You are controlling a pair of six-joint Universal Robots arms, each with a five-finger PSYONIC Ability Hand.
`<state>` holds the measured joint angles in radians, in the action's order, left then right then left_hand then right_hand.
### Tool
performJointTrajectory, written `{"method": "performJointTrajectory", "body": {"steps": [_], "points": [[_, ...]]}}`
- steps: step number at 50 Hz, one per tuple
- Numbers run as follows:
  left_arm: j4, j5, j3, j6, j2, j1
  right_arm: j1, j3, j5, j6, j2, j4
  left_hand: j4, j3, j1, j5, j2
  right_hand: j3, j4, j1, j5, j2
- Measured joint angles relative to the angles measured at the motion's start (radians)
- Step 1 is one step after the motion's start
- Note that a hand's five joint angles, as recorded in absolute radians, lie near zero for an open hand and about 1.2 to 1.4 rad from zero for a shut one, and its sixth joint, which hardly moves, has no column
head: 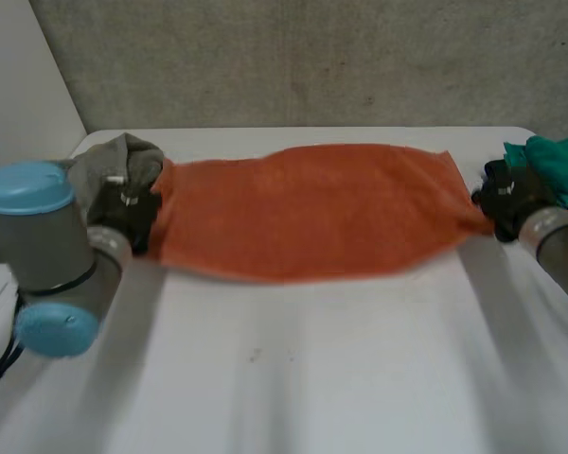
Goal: Fold the laundry.
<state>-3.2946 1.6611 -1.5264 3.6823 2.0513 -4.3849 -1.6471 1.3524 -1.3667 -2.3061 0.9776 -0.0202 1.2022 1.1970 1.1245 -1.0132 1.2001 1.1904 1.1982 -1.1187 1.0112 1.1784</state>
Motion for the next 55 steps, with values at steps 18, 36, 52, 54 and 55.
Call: {"method": "performJointTrajectory", "body": {"steps": [18, 36, 52, 54, 55], "points": [[0.447, -0.004, -0.202, 0.133, -0.308, 0.001, 0.157, 0.271, 0.004, 0.417, 0.291, 0.371, 0.000, 0.000, 0.000, 0.000, 0.000, 0.000, 0.000, 0.000, 0.000, 0.000], [0.094, 0.099, 0.378, 0.050, 0.203, 0.015, -0.009, -0.182, -0.061, 0.165, -0.143, -0.163, 0.000, 0.000, 0.000, 0.000, 0.000, 0.000, 0.000, 0.000, 0.000, 0.000], [-0.121, 0.096, 0.402, 0.044, 0.218, 0.069, -0.079, -0.348, -0.112, -0.042, -0.270, -0.237, -0.998, -0.983, -0.918, 0.965, -0.992, -0.975, -0.983, 0.887, -0.964, -0.961], [-0.135, 0.096, 0.348, 0.042, 0.166, 0.073, -0.076, -0.288, -0.084, -0.104, -0.201, -0.225, -0.998, -0.983, -0.918, 0.965, -0.992, -0.975, -0.983, 0.887, -0.964, -0.961], [-0.140, 0.096, 0.321, 0.041, 0.140, 0.073, -0.074, -0.259, -0.068, -0.127, -0.170, -0.217, -0.998, -0.983, -0.918, 0.965, -0.992, -0.975, -0.983, 0.887, -0.964, -0.961]]}}
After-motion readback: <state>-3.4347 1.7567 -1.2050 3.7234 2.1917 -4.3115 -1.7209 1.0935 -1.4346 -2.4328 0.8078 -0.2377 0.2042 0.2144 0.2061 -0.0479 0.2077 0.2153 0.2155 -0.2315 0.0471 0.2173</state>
